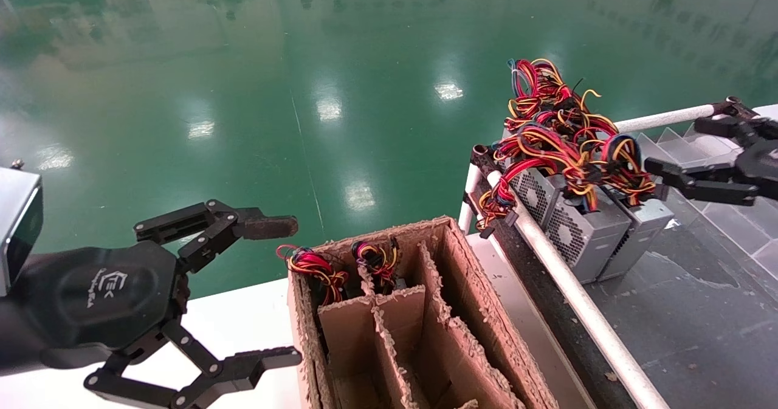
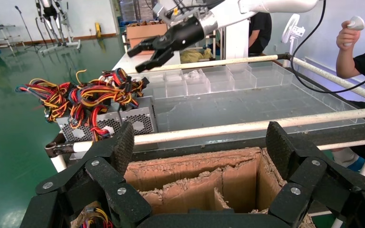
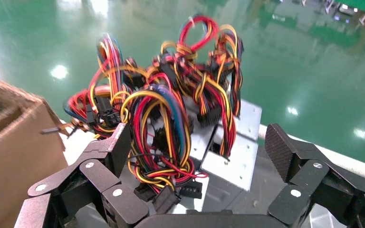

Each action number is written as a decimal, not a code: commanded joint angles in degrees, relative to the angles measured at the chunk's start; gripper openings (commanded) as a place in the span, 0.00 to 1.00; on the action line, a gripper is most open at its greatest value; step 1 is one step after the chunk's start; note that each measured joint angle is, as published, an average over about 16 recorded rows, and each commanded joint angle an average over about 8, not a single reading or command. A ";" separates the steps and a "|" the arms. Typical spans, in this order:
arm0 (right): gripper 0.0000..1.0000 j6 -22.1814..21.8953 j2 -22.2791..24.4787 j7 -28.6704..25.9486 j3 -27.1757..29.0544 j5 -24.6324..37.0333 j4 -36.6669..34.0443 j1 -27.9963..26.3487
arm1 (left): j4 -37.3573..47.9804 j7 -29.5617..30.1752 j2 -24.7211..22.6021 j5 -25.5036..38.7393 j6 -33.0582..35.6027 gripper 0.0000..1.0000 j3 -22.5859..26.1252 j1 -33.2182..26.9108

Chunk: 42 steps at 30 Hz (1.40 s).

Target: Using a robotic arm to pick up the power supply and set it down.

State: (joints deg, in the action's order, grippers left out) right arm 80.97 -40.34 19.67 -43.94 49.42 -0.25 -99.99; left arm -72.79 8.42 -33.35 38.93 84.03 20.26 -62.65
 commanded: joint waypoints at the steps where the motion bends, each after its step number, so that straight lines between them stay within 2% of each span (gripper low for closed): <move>1: 1.00 1.21 0.70 -0.43 0.23 -0.32 0.15 -0.25 | 0.00 0.00 0.00 0.00 0.00 1.00 0.00 0.00; 10: 1.00 4.95 2.91 2.03 4.72 -6.62 0.32 -0.31 | 0.01 0.00 0.01 -0.01 -0.01 1.00 0.00 0.00; 14: 1.00 5.43 3.67 2.27 6.37 -7.98 2.49 0.78 | 0.02 -0.01 0.02 -0.01 -0.01 1.00 0.00 0.01; 42: 1.00 5.20 4.52 -13.23 16.69 -7.88 36.38 18.65 | 0.04 -0.02 0.02 -0.02 -0.01 1.00 0.03 -0.01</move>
State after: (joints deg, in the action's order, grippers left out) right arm 86.21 -35.89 7.84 -28.17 41.51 33.08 -82.96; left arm -72.74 8.40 -33.33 38.91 84.02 20.29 -62.65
